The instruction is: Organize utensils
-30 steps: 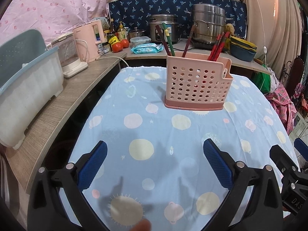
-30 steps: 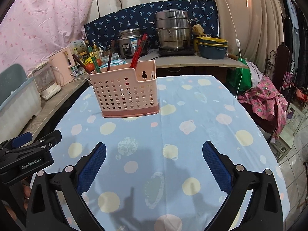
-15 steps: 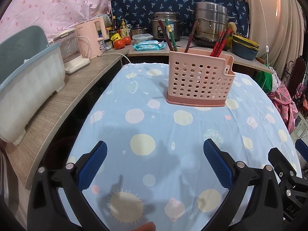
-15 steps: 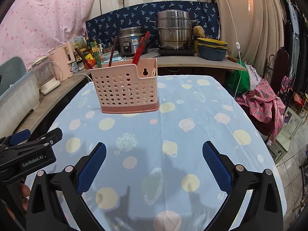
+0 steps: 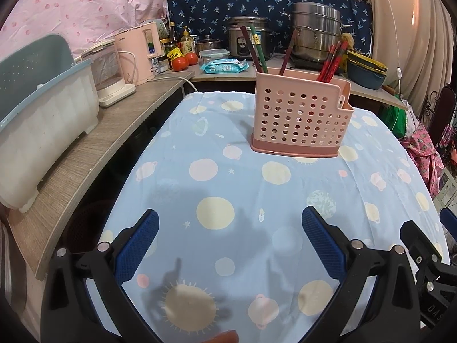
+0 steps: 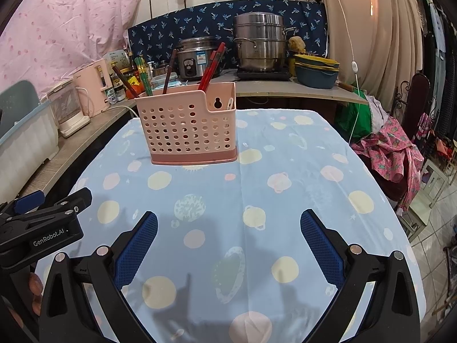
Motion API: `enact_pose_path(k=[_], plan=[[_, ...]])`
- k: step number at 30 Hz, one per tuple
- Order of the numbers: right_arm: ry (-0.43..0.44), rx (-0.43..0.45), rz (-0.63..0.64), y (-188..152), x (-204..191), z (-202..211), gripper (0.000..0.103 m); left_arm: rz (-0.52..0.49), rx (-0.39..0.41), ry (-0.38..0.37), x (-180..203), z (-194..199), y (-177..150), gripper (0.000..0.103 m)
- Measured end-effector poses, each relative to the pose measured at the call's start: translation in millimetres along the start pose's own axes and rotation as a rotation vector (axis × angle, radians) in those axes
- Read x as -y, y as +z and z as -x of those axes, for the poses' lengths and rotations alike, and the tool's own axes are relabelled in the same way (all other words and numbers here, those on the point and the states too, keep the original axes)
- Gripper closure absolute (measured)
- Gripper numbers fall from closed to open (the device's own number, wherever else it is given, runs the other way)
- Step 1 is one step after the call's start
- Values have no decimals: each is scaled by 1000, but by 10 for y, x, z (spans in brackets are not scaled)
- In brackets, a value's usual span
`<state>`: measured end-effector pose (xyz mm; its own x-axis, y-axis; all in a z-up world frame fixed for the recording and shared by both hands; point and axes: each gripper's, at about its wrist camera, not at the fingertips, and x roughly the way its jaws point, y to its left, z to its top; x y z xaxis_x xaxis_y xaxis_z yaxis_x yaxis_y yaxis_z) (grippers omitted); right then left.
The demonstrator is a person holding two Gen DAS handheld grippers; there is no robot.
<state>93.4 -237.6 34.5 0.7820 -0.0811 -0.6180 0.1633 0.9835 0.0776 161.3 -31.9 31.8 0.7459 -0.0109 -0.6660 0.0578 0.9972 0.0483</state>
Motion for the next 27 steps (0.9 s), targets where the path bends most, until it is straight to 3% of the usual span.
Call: enact_pose_path(k=[27], plan=[[-12, -11, -8, -39, 46, -48, 7, 9, -12, 15, -67, -54, -52, 7]])
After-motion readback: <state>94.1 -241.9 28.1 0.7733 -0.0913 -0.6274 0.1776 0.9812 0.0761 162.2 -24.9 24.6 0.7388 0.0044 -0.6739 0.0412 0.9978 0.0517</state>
